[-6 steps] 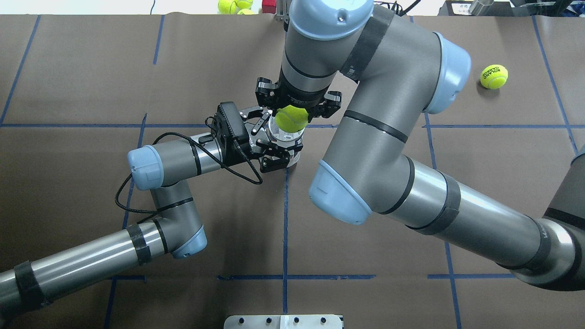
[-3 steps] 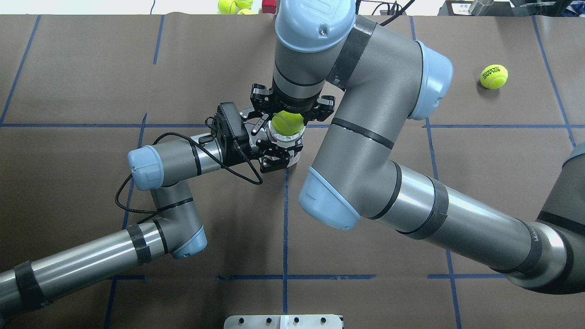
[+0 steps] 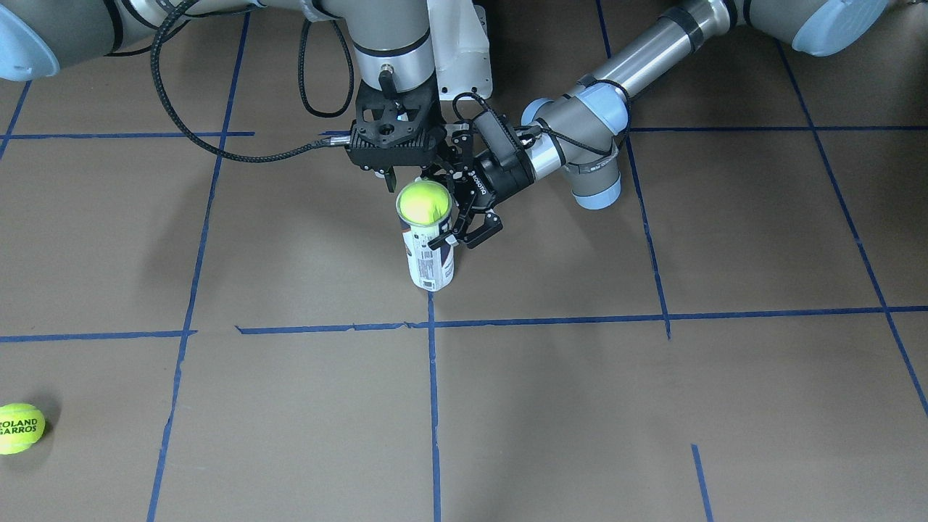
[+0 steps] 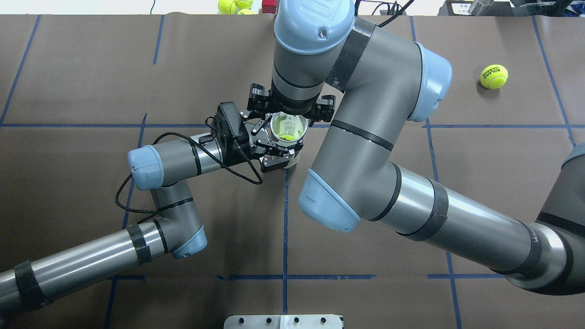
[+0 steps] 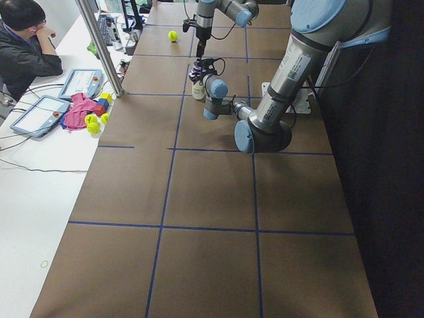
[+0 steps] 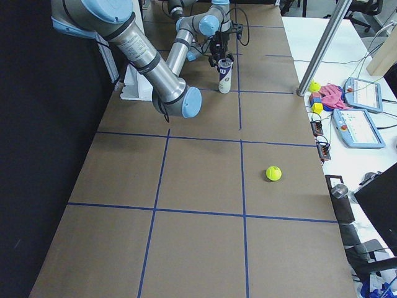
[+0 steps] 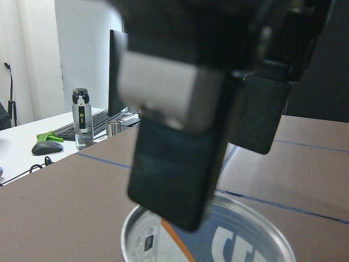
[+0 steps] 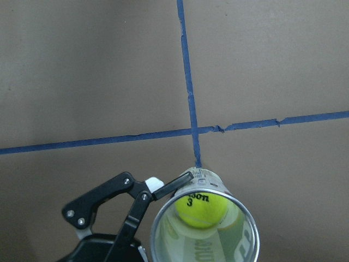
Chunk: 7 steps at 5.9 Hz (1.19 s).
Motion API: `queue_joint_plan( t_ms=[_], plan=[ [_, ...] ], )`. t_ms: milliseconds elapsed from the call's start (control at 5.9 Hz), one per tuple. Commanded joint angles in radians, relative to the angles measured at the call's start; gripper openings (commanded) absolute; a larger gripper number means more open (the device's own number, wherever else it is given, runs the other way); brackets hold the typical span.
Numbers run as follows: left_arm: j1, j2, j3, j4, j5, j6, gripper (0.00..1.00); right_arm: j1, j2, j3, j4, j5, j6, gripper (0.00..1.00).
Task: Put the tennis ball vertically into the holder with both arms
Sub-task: 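Open the right gripper to drop the ball into the can and lift away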
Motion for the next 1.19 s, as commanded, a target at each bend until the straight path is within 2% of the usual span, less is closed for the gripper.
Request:
queue_joint_plan(
  t_ms=[0, 169, 339, 508, 1017],
  plan=[
    [0.0, 0.0, 0.0, 0.0, 0.0, -0.001, 0.82, 0.001, -0.003, 0.004, 0.0, 0.008, -0.014, 0.99],
    [-0.002, 0.0, -0.002, 0.0, 0.001, -0.003, 0.82, 0.027, -0.012, 0.006, 0.0, 0.023, -0.075, 0.99],
    [-0.005, 0.0, -0.002, 0.0, 0.006, -0.023, 0.82, 0.09, -0.047, 0.006, 0.0, 0.091, -0.153, 0.99],
    [-0.009, 0.002, -0.003, 0.0, 0.006, -0.055, 0.82, 0.145, -0.086, 0.006, 0.002, 0.123, -0.234, 0.99],
    [-0.012, 0.005, -0.003, 0.0, 0.034, -0.061, 0.83, 0.312, -0.252, 0.006, 0.044, 0.187, -0.571, 0.99]
  ],
)
